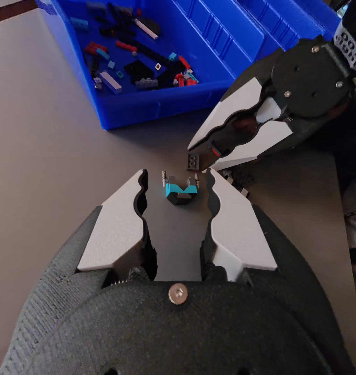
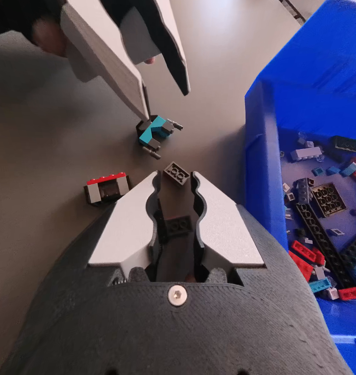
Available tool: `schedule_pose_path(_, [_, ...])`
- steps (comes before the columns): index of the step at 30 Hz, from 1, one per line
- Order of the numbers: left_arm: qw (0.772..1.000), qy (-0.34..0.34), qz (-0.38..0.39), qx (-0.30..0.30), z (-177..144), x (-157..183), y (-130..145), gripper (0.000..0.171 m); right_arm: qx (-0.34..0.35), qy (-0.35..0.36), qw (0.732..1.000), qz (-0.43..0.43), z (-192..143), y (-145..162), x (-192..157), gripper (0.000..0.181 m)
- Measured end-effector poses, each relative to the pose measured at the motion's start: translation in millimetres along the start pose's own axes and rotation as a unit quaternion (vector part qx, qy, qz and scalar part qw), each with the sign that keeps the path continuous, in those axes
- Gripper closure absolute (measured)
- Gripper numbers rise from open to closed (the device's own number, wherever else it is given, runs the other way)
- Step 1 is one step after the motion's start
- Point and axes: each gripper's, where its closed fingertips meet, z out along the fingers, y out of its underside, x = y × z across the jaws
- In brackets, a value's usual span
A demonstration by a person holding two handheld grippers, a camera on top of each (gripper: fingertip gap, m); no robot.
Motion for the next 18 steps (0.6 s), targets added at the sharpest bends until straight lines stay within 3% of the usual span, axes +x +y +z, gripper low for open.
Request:
schedule_pose_path(2, [1.000,0.007,-0.008,0.000,-1,0,0,0.113,0.001,0.002,1.000,-0.005,1,0,-1,0.158])
schedule_pose_path(7, [1.000,0.008,-0.003,-0.016,-1,0,6,0.113,0.037,-0.006,0.999,-0.035,-6,-14,-5,0.158])
schedule_pose_path(14, [1.000,0.006,-0.002,-0.018,0,1,6,0.113,0.006,0.000,0.999,-0.037,-1,-2,-1,0.151])
schedule_pose_path(18, [1.000,0.007,-0.005,-0.021,-3,1,6,0.113,0.066,-0.019,0.997,-0.046,-15,-22,-5,0.153])
